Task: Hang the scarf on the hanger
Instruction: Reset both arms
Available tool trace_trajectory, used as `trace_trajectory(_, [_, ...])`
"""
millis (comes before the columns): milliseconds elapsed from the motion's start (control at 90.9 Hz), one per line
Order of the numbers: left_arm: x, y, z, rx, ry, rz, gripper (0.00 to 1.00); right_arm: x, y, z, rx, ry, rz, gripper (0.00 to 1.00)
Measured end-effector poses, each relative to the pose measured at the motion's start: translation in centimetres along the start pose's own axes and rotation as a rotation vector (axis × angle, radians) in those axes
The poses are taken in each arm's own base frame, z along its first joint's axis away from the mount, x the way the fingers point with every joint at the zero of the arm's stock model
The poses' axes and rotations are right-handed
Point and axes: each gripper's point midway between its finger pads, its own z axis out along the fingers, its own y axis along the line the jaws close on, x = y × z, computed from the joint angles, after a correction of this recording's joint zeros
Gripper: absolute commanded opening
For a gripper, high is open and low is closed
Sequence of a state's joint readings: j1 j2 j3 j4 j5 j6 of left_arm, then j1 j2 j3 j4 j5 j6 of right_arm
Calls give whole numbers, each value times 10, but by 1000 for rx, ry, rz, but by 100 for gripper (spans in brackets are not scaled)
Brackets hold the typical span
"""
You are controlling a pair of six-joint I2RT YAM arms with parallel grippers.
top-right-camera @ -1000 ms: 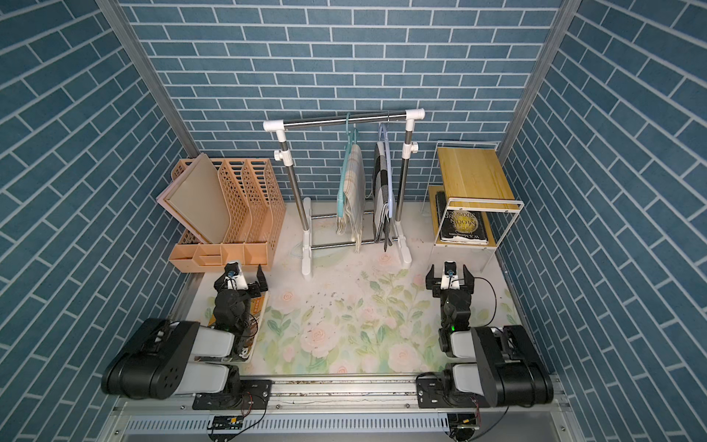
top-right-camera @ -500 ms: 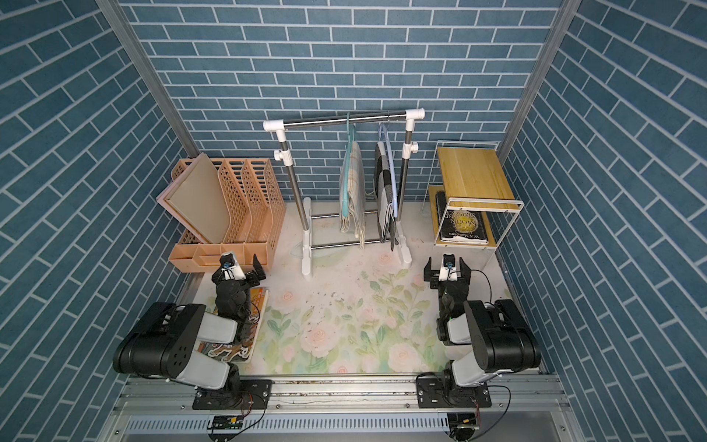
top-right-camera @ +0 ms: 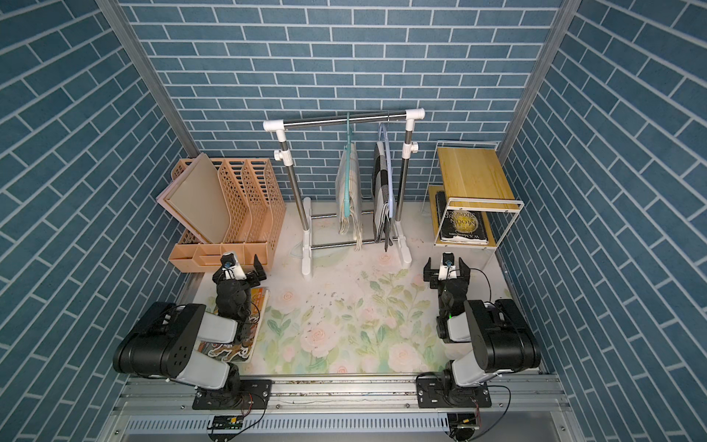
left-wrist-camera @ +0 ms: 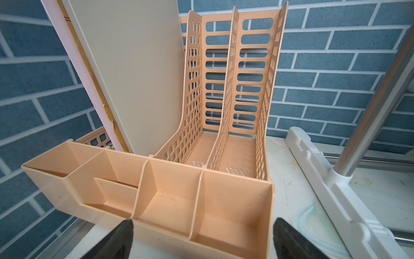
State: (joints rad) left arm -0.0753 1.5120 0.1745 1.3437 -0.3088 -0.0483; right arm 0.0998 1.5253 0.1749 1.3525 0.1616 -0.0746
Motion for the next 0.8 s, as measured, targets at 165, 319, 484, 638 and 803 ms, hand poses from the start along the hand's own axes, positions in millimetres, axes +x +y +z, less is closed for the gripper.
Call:
trace_trajectory(165, [0,0,0,0,0,0,100,0,0,0,-1,2,0,100])
trace_trajectory(319, [0,1,0,-4,0,-2,100,1,0,0,-1,5,-1,100])
trace_trajectory(484, [0,-16,-4,99,-8,31,100,2,0,0,-1,6,-1,100])
trace_trajectory(638, [4,-15,-8,127,-2,39,100,2,0,0,-1,6,-1,100])
trace_trajectory(803, [0,-4,-10,73,-21,3,99,2,0,0,-1,7,-1,100])
